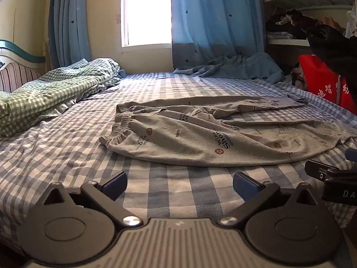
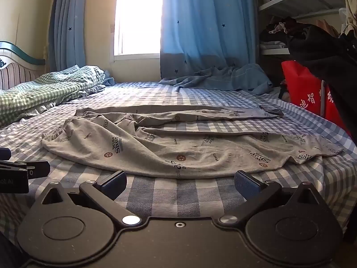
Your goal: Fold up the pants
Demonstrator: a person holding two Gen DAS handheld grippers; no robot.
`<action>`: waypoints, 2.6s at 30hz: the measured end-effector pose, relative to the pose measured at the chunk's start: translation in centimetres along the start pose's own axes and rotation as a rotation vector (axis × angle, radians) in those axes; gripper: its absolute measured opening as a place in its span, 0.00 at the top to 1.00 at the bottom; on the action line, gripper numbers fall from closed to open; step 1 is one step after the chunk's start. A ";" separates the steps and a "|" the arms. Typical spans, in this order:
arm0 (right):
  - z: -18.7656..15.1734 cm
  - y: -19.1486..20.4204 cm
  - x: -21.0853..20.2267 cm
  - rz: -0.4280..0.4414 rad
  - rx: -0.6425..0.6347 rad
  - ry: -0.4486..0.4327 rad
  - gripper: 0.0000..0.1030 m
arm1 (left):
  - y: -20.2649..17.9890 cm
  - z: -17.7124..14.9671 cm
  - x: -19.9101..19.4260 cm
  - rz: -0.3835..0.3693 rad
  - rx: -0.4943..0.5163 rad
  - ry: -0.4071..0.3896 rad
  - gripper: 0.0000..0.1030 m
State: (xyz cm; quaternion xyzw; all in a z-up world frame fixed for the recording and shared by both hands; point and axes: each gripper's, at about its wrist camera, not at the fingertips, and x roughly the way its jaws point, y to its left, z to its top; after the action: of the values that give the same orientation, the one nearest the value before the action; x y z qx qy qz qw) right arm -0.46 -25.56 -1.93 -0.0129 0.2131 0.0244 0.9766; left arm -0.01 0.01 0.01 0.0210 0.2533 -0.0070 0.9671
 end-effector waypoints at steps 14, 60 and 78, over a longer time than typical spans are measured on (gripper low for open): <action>0.1 -0.4 -0.7 0.006 -0.004 -0.006 0.01 | -0.4 0.2 -0.7 -0.002 0.023 -0.016 0.00; 0.2 0.5 -0.6 0.006 -0.006 -0.001 0.01 | -0.2 -0.2 -0.7 0.012 0.033 -0.016 0.00; -0.6 0.5 -0.1 0.005 0.006 0.011 0.01 | -0.1 -0.5 0.0 0.007 0.035 0.008 0.00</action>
State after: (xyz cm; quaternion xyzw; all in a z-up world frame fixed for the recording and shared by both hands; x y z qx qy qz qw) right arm -0.83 -25.07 -2.39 -0.0095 0.2185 0.0263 0.9754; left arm -0.23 -0.09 -0.42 0.0389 0.2570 -0.0079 0.9656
